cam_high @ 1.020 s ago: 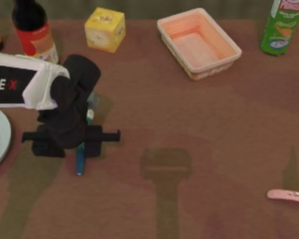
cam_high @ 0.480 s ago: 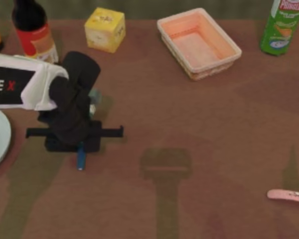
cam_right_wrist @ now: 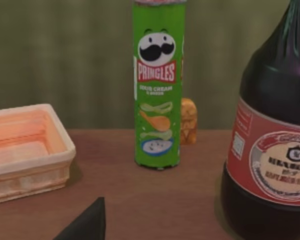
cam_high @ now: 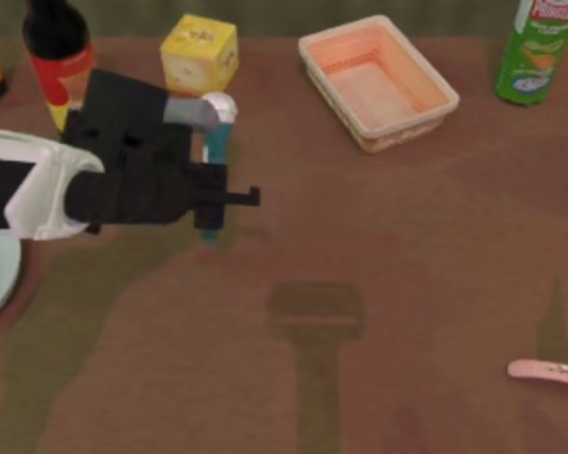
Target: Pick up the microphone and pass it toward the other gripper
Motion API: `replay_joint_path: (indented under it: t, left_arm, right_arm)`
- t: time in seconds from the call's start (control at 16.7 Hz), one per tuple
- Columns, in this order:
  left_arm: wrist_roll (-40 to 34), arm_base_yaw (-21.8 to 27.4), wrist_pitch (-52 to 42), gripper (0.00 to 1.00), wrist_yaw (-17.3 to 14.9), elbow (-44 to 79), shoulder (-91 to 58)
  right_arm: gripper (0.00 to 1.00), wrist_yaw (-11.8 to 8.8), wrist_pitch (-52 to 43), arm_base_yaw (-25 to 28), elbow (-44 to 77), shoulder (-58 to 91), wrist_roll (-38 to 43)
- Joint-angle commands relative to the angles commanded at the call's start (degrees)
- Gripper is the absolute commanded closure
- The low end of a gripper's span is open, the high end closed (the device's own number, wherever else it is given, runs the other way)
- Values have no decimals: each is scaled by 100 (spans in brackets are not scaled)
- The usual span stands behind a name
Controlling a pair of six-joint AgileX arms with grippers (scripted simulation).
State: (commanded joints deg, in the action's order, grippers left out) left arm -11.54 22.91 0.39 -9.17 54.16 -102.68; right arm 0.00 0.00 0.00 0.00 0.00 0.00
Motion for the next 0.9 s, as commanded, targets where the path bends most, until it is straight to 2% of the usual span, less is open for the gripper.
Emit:
replay_joint_path:
  t: [0.3, 0.48, 0.66, 0.9]
  left_arm:
    - [637, -91, 2576, 100, -834, -729, 678]
    - [972, -142, 3746, 100, -1246, -1056, 1113]
    - [1204, -184, 4402, 100, -1515, -1254, 1456]
    - [1254, -193, 4528, 100, -1569, -1291, 1534]
  right_arm:
    - [0, 0, 0, 0, 0, 0, 0]
    - [0, 0, 0, 0, 0, 0, 0]
    - [0, 0, 0, 0, 0, 0, 0]
    - [0, 0, 0, 0, 0, 0, 0]
